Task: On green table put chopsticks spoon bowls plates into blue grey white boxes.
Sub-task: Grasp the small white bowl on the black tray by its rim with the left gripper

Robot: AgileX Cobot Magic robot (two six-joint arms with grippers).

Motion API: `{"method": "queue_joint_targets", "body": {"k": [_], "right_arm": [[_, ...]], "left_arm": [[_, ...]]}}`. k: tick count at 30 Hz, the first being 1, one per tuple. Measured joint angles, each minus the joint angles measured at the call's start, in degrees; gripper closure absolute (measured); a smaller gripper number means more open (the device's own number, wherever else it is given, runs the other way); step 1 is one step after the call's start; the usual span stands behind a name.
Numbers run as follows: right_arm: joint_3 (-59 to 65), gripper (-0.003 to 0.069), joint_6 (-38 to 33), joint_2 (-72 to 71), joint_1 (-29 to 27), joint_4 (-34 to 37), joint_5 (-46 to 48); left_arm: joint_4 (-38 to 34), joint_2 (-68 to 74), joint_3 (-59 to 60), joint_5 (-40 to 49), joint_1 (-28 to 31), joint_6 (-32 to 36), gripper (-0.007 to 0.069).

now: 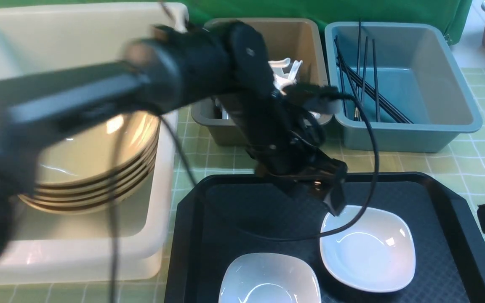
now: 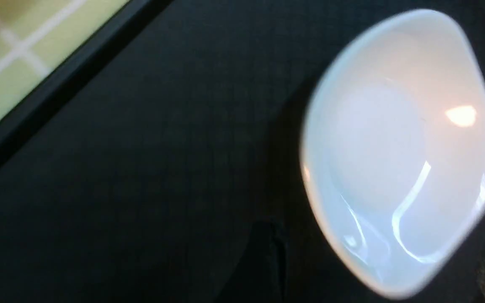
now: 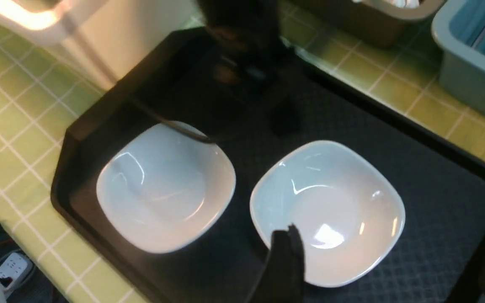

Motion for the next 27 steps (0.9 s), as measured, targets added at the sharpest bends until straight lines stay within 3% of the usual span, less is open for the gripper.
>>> {"method": "queue_joint_targets", "body": {"k": [9,16,20,21,27], "right_arm": [[0.0,0.0076,0.0,-0.21,1.02,-1.12,0.18],[0.0,0.0076,2.67,-0.21,1.02,-4.53,0.18],[0.0,0.0076,4.6,-0.21,1.02,-7.34,0.06],[0.0,0.0076,4.66,-0.21,1.02,-7.33,0.06],[0.0,0.0082,4.6,-0.08,2.76,-6.94,-0.12]], "left_arm": [[-3.04,13.54,-10.48,4.99,0.0,0.31,0.0149],[-7.5,16.66,-12.05,7.74,0.38,4.93,0.0344],[-8.33,16.99,-11.99,7.95,1.16,5.26,0.0571],[-8.55,16.87,-11.92,8.0,1.34,5.31,0.0592],[-8.72,12.04,-11.46,8.05,2.9,5.81,0.061]]}}
